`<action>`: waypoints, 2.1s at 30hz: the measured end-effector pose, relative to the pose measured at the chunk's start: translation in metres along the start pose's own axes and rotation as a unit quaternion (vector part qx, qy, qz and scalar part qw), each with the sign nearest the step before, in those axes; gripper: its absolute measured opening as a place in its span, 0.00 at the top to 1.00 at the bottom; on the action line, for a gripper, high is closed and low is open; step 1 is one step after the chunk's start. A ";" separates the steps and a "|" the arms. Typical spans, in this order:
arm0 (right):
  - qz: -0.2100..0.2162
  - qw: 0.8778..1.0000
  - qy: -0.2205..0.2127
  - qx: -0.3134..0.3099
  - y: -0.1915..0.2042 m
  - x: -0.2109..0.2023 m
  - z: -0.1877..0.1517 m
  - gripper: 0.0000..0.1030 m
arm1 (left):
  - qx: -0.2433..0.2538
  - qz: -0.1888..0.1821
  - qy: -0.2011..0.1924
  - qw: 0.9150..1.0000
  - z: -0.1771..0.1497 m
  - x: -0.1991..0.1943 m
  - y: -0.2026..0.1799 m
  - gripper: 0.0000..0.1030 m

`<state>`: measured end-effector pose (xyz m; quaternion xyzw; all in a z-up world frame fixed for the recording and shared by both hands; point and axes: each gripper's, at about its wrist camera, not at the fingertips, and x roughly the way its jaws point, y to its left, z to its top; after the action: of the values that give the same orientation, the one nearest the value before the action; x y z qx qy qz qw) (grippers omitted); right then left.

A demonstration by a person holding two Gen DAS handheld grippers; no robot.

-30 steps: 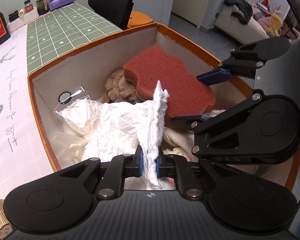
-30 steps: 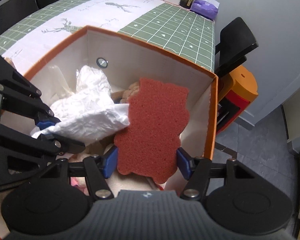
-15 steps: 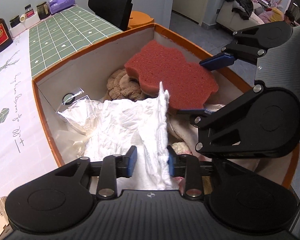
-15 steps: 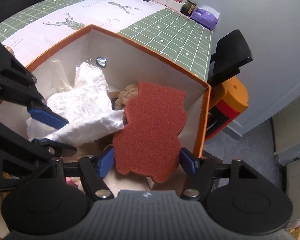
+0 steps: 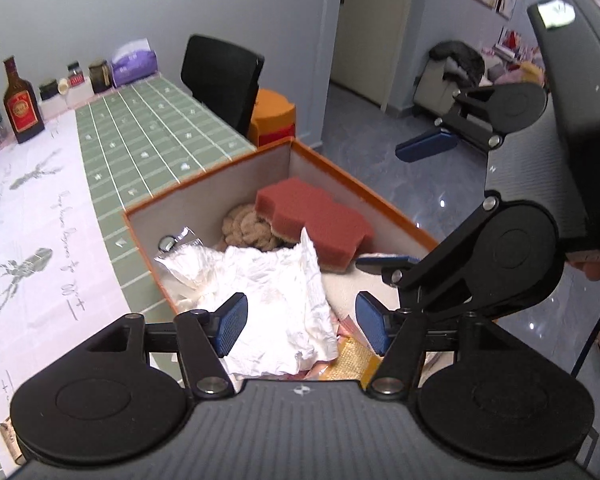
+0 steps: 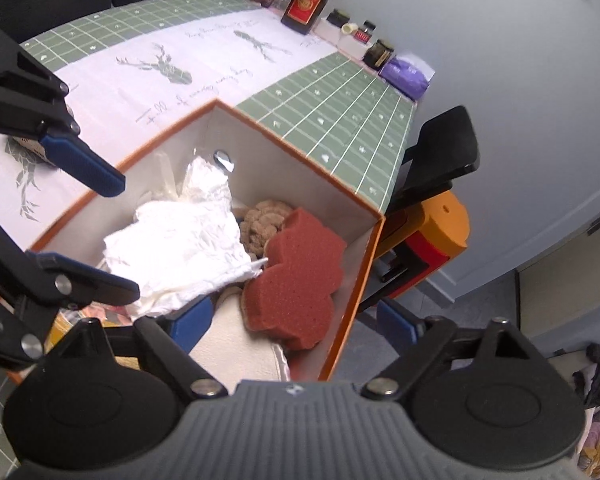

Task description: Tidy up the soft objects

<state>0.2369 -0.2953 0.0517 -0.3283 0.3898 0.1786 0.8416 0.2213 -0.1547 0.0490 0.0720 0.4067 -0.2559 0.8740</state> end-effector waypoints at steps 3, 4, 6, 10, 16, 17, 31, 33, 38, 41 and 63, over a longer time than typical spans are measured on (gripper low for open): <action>-0.026 1.000 -0.015 0.006 0.007 -0.022 0.003 0.10 | -0.015 0.010 -0.049 0.999 -0.007 -0.027 0.003 0.29; -0.031 0.999 -0.025 0.010 0.012 -0.030 0.004 0.10 | -0.022 0.014 -0.064 0.998 -0.010 -0.036 0.005 0.29; -0.035 0.998 -0.048 0.022 0.017 -0.047 0.003 0.10 | -0.031 0.019 -0.088 0.995 -0.017 -0.053 0.009 0.29; -0.034 0.993 -0.093 0.066 0.029 -0.079 -0.003 0.10 | -0.043 0.039 -0.134 0.989 -0.038 -0.086 0.015 0.29; -0.023 0.978 -0.157 0.133 0.064 -0.114 -0.027 0.08 | -0.069 0.101 -0.193 0.973 -0.084 -0.115 0.025 0.29; -0.021 0.975 -0.169 0.143 0.073 -0.117 -0.032 0.08 | -0.075 0.105 -0.196 0.972 -0.093 -0.116 0.028 0.29; -0.018 0.911 -0.273 0.307 0.184 -0.122 -0.092 0.07 | -0.129 0.173 -0.244 0.946 -0.204 -0.135 0.038 0.29; -0.031 0.904 -0.284 0.317 0.200 -0.124 -0.099 0.07 | -0.137 0.183 -0.257 0.939 -0.217 -0.138 0.036 0.29; -0.053 0.886 -0.320 0.331 0.236 -0.134 -0.118 0.03 | -0.162 0.204 -0.278 0.925 -0.244 -0.145 0.033 0.29; -0.044 0.885 -0.319 0.336 0.248 -0.130 -0.125 0.03 | -0.178 0.233 -0.278 0.915 -0.258 -0.141 0.033 0.29; -0.058 0.901 -0.249 0.351 0.231 -0.060 -0.133 0.03 | -0.164 0.246 -0.191 0.936 -0.252 -0.089 0.034 0.16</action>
<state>-0.0010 -0.2231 -0.0615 0.0218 0.1857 0.0569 0.9807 0.0211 -0.0070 -0.0535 -0.0244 0.2377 0.0283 0.9706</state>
